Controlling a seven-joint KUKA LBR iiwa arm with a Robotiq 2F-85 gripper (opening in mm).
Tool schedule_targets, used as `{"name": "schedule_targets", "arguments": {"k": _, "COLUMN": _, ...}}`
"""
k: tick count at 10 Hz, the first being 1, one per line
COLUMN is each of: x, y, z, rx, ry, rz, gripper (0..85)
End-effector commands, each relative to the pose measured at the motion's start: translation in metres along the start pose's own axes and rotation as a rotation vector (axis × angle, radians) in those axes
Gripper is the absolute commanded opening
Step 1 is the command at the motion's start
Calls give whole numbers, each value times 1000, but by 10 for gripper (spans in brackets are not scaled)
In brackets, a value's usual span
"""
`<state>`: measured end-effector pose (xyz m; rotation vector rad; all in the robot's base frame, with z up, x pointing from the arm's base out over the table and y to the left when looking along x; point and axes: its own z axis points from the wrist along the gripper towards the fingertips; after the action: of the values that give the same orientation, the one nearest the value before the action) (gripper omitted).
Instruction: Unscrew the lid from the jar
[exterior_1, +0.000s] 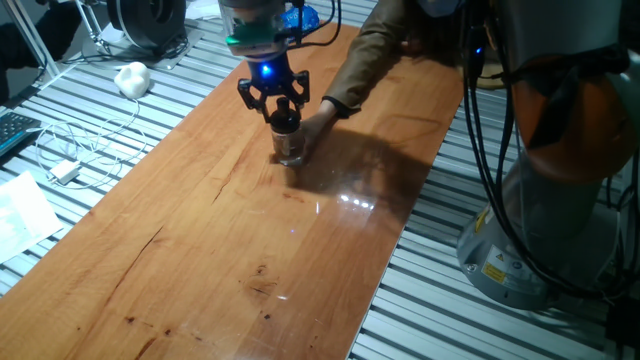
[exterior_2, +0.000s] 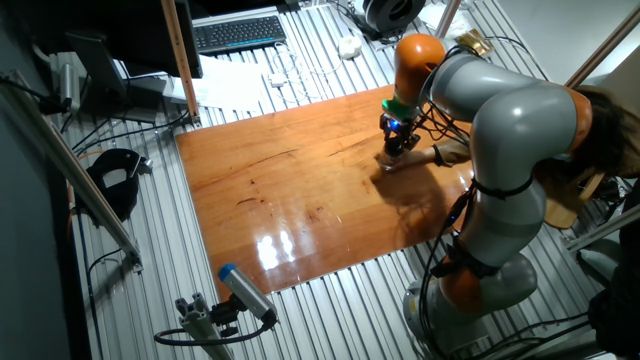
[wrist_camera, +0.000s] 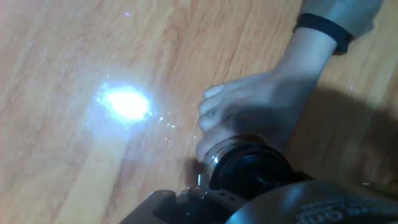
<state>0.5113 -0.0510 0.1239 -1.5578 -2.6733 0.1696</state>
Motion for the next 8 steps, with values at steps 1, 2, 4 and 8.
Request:
{"name": "schedule_targets", "arguments": {"k": 1, "x": 0, "y": 0, "z": 0, "rx": 3, "ry": -9, "rz": -87, "gripper": 0}}
{"name": "schedule_targets", "arguments": {"k": 2, "x": 1, "y": 0, "z": -1, "rx": 7, "ry": -12, "rz": -129, "gripper": 0}}
{"name": "schedule_targets", "arguments": {"k": 4, "x": 1, "y": 0, "z": -1, "rx": 22, "ry": -28, "rz": -251, "gripper": 0}}
{"name": "schedule_targets", "arguments": {"k": 8, "x": 1, "y": 1, "z": -1, "rx": -1, "ry": -24, "rz": -347, "gripper": 0}}
